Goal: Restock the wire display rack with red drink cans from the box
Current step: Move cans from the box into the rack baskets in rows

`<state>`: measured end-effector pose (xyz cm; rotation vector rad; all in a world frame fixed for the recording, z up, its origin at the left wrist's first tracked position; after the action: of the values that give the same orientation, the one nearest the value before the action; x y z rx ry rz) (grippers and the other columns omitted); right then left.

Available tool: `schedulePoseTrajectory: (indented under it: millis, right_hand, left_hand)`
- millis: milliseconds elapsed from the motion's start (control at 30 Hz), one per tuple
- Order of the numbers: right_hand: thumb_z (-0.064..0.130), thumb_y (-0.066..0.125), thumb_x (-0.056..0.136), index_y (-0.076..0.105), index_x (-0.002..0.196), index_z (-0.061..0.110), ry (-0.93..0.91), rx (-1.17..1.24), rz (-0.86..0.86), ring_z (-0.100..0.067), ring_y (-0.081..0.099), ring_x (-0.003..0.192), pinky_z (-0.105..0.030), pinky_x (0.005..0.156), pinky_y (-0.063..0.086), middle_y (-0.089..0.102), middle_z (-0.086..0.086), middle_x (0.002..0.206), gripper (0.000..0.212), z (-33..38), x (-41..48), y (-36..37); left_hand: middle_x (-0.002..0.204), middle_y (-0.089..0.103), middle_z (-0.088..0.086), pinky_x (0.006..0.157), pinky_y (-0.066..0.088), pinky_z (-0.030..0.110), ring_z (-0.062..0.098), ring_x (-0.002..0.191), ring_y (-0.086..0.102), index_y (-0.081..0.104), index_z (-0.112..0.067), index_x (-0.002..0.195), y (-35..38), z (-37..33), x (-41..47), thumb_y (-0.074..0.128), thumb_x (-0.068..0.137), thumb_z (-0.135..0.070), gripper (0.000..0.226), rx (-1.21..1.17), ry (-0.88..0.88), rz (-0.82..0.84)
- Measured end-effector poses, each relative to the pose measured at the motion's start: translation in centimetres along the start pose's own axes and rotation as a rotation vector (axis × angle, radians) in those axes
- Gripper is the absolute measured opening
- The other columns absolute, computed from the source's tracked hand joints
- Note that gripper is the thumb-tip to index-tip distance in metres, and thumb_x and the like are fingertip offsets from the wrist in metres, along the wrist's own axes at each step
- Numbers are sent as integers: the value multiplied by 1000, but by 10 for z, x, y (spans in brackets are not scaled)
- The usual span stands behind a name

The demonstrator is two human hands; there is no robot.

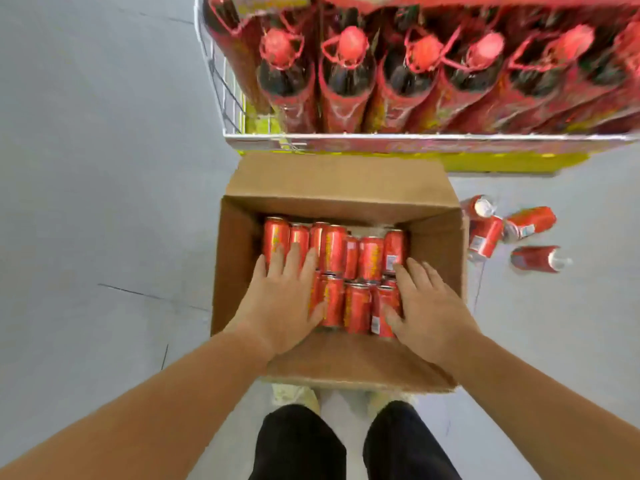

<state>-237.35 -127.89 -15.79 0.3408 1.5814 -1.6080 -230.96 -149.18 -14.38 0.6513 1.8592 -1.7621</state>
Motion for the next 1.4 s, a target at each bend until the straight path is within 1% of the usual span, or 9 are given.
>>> schedulePoseTrajectory:
  millis: [233,433,600,733,867,967,1133,1233,1400]
  right_hand:
    - [52,46,97,12,157,23,125,230,124,-27,20,149,-46,117,32,21,-4,161,75,-22,52,90]
    - [37,63,92,14,153,20,389,527,172,-33,43,135,-48,112,38,39,-11,148,80,-34,75,135]
    - [30,65,92,25,148,12,599,731,217,-33,52,127,-38,102,41,50,-14,142,71,-47,88,161]
    - [28,74,87,49,131,13,686,884,218,-29,60,117,-36,95,47,60,-11,131,53,-52,92,177]
    - [28,86,75,58,112,18,716,978,176,-27,65,106,-39,95,51,66,-8,120,47,-56,95,185]
    - [31,86,74,59,118,18,709,991,180,-25,64,104,-37,93,51,66,-4,115,54,-53,93,188]
    - [14,82,77,56,112,21,693,1038,153,-20,61,95,-32,88,47,62,0,101,44,-57,85,194]
    - [15,85,74,53,107,20,677,1037,109,-20,62,95,-34,89,50,61,3,95,46,-57,86,193]
    - [20,87,75,51,111,16,625,1002,56,-19,59,93,-31,84,46,60,-1,100,51,-54,89,182]
  left_hand:
    - [160,25,11,112,43,45,30,143,37,-2,-15,161,99,-9,57,48,99,-57,90,-348,-111,168]
    - [158,33,18,120,32,46,34,142,42,-2,-10,160,159,-23,82,62,97,-46,96,-628,-253,351]
    - [150,49,9,118,36,44,29,138,48,27,-18,154,183,-24,104,72,92,-37,79,-867,-385,345]
    - [141,57,9,112,43,43,29,131,54,45,-14,142,191,-28,114,73,92,-32,60,-916,-457,334]
    - [139,59,4,108,44,38,26,130,55,50,-15,140,197,-30,116,78,89,-33,60,-990,-512,332]
    - [137,62,4,108,48,41,24,125,59,54,-17,138,201,-27,112,84,82,-37,67,-1051,-574,329]
    - [131,63,4,98,51,37,24,118,61,55,-16,132,202,-25,105,87,77,-41,68,-1016,-582,350]
    - [126,63,2,94,51,36,23,114,61,54,-17,127,205,-23,102,87,76,-42,66,-1028,-590,340]
    - [126,62,1,96,52,37,23,115,62,51,-18,127,199,-21,96,87,78,-41,66,-1097,-590,279]
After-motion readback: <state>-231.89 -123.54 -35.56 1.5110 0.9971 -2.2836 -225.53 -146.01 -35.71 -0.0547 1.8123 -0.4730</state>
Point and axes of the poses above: each hand's wrist, its own x-axis towards the middle knuckle, its own y-axis out of the palm, z = x × y, the point moved 3 cm from there along x, towards the middle knuckle
